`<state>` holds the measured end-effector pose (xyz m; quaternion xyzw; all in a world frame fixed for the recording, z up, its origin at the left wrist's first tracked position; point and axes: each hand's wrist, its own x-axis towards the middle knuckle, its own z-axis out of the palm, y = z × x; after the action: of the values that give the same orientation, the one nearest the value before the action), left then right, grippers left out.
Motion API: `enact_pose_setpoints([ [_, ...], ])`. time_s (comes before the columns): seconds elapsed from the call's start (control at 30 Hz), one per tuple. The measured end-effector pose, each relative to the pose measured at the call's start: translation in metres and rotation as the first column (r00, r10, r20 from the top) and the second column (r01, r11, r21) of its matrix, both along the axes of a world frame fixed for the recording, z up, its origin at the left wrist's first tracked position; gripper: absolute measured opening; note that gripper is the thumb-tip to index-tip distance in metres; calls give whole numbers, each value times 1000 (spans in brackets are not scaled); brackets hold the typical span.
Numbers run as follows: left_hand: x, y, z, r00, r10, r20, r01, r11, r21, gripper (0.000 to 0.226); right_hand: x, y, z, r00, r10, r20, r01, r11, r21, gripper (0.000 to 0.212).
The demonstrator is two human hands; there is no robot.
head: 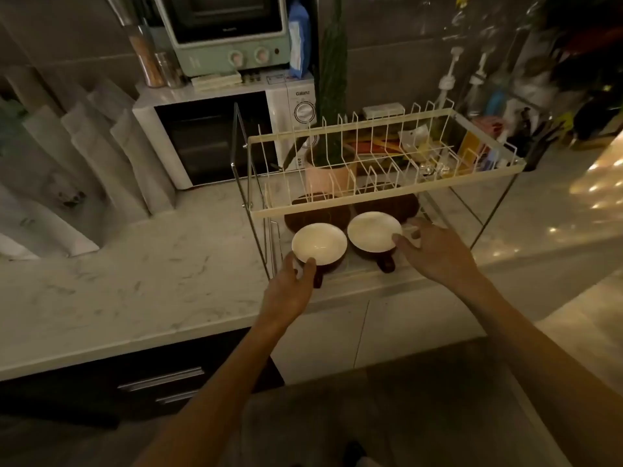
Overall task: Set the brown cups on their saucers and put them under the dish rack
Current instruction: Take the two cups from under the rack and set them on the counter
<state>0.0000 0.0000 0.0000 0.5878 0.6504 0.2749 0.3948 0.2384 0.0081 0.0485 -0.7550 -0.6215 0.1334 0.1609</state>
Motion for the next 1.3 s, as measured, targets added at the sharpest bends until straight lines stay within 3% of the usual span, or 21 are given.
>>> enact_pose_setpoints([
  [0.13,5,6,-3,991,74,115,-73,997,-7,58,6,8,-9,968,-95,-233,88,995,-39,56],
  [0.23,9,8,-5,973,123,193,-118,992,-40,57,8,16,-18,876,-154,-457,115,987,-112,51],
  [0.37,12,16,-3,945,193,263,-169,979,-110,54,8,25,-27,781,-205,-589,115,976,-187,49],
  [0.57,11,32,4,854,327,405,-220,932,-287,49,6,36,-31,668,-266,-695,101,958,-269,48],
  [0.83,9,40,8,830,368,419,-171,883,-437,53,5,43,-38,590,-288,-754,104,953,-283,50],
  [1.3,11,33,20,867,242,435,-97,939,-328,51,13,25,-32,546,-313,-777,191,950,-248,48],
])
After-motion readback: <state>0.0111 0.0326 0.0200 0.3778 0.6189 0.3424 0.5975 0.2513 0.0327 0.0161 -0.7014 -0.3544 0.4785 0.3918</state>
